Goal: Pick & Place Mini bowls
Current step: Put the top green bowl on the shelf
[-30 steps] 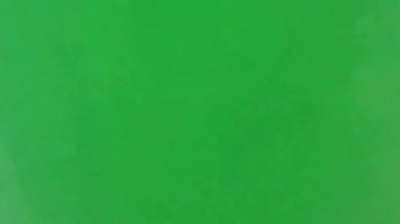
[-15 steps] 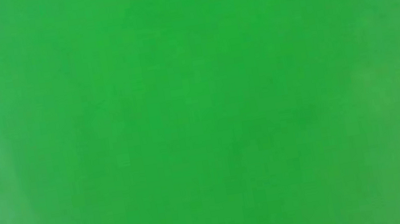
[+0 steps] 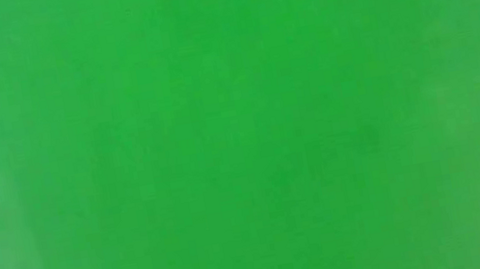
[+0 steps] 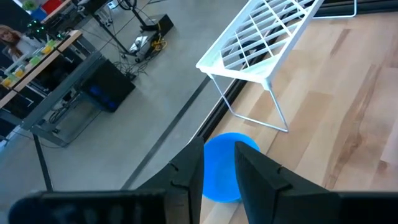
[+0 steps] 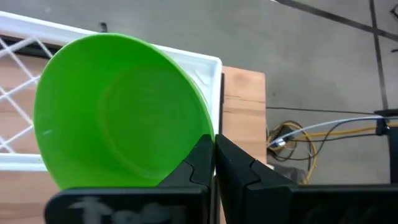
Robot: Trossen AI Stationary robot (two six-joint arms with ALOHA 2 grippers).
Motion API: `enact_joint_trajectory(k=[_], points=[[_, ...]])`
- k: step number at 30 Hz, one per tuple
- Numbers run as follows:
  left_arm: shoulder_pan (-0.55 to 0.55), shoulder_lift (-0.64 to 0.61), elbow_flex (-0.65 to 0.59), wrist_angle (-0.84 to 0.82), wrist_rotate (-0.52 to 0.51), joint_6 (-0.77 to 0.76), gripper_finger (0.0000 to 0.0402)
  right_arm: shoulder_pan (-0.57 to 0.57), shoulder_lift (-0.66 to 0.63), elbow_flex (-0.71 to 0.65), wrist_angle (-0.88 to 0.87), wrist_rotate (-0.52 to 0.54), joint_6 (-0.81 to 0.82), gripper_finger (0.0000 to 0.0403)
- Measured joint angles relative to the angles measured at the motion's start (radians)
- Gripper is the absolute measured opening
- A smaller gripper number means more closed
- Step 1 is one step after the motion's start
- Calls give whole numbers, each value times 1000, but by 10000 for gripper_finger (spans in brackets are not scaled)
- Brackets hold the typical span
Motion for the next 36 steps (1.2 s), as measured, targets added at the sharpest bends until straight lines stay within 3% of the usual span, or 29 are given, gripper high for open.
enact_joint_trajectory(k=[12, 36], points=[[0, 0, 0, 0, 0, 1, 92, -43, 0, -76, 7, 30, -5, 8], [-1, 0, 0, 0, 0, 20, 92, -41, 0, -85, 14, 17, 0, 8]])
